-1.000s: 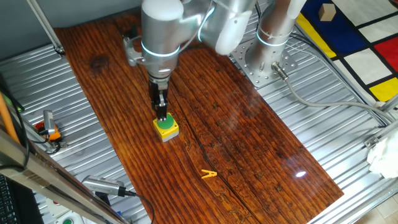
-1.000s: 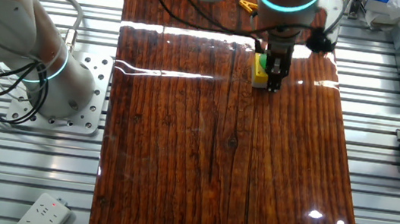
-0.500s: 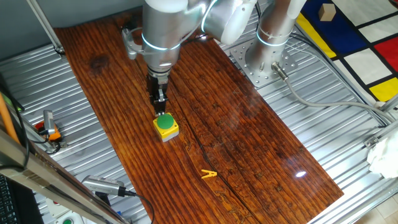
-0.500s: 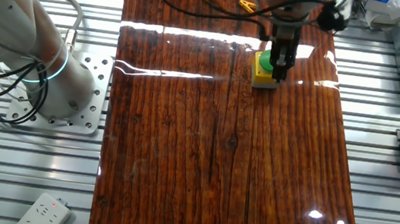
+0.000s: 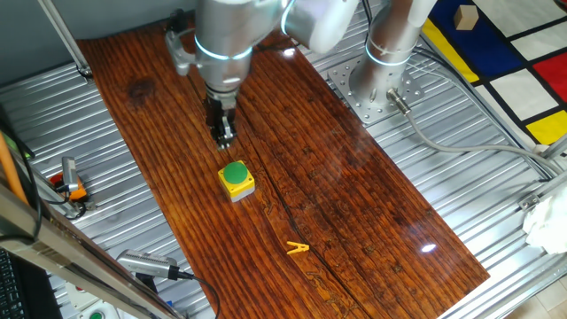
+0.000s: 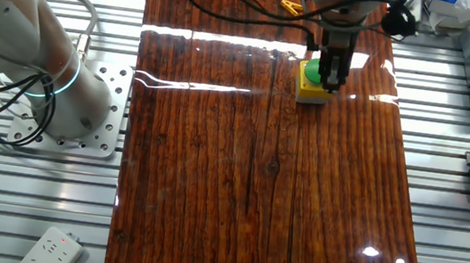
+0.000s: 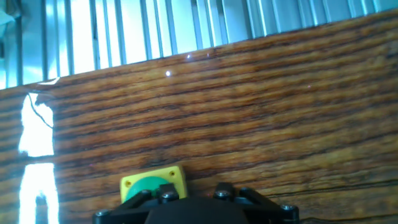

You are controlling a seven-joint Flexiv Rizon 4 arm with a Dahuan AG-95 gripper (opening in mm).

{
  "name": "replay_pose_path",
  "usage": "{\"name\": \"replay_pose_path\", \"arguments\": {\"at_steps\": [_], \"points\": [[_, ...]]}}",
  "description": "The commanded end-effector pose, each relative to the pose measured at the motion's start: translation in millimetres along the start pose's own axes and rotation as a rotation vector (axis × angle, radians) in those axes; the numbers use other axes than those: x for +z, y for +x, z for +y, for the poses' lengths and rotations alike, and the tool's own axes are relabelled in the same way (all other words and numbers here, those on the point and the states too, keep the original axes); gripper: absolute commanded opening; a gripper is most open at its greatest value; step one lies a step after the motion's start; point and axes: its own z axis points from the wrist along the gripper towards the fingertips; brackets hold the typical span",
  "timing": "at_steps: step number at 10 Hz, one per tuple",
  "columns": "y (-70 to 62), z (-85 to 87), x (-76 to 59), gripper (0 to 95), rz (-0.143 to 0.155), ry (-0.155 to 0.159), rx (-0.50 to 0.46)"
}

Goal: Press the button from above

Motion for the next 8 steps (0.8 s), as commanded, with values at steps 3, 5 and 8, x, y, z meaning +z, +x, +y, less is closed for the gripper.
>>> {"name": "replay_pose_path", "arguments": {"at_steps": [3, 5, 8], "points": [[-1.5, -22.5, -10.5, 0.0, 0.018, -0.002, 0.031], [-0.6, -34.9, -13.0, 0.0, 0.027, -0.004, 0.056], [2.6, -53.1, -17.3, 0.0, 0.046, -0.001, 0.068]]}}
